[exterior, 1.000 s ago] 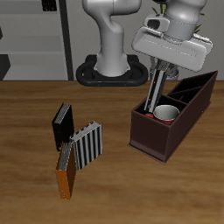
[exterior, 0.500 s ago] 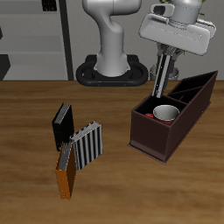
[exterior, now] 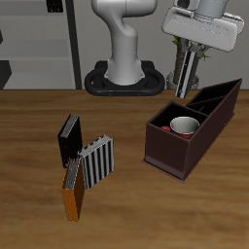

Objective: Place the red mug into the left desk caddy's right compartment and place the left striped book into the left desk caddy's back compartment

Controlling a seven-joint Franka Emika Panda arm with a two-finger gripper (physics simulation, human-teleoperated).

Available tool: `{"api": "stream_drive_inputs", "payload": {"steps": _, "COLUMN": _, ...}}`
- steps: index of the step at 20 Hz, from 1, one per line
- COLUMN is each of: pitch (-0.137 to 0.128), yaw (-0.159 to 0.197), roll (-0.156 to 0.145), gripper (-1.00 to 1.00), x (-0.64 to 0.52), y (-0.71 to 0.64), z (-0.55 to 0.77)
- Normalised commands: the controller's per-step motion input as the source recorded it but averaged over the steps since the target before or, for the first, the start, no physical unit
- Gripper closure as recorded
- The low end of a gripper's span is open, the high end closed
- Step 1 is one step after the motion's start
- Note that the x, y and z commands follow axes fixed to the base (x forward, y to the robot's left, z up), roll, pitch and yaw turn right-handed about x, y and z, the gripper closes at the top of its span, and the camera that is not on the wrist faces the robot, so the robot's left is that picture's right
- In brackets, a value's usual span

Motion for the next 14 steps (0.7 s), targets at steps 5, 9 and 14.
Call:
{"api": "stream_drive_inputs", "payload": {"steps": 5, "pitch": 0.024, "yaw": -0.126, "roll": 0.039, "gripper": 1.0, "x": -0.25, "y": 0.36, "z": -0.03}}
{"api": "stream_drive_inputs", "payload": {"steps": 9, "pitch": 0.005, "yaw": -0.105, "roll": 0.006, "gripper": 1.0, "x": -0.2, "y": 0.27, "z": -0.02}}
{"api": "stream_drive_inputs", "payload": {"steps": 14, "pitch": 0.013, "yaw": -0.115, "roll": -0.011, "gripper": 1.0, "x": -0.12, "y": 0.21, "z": -0.05}}
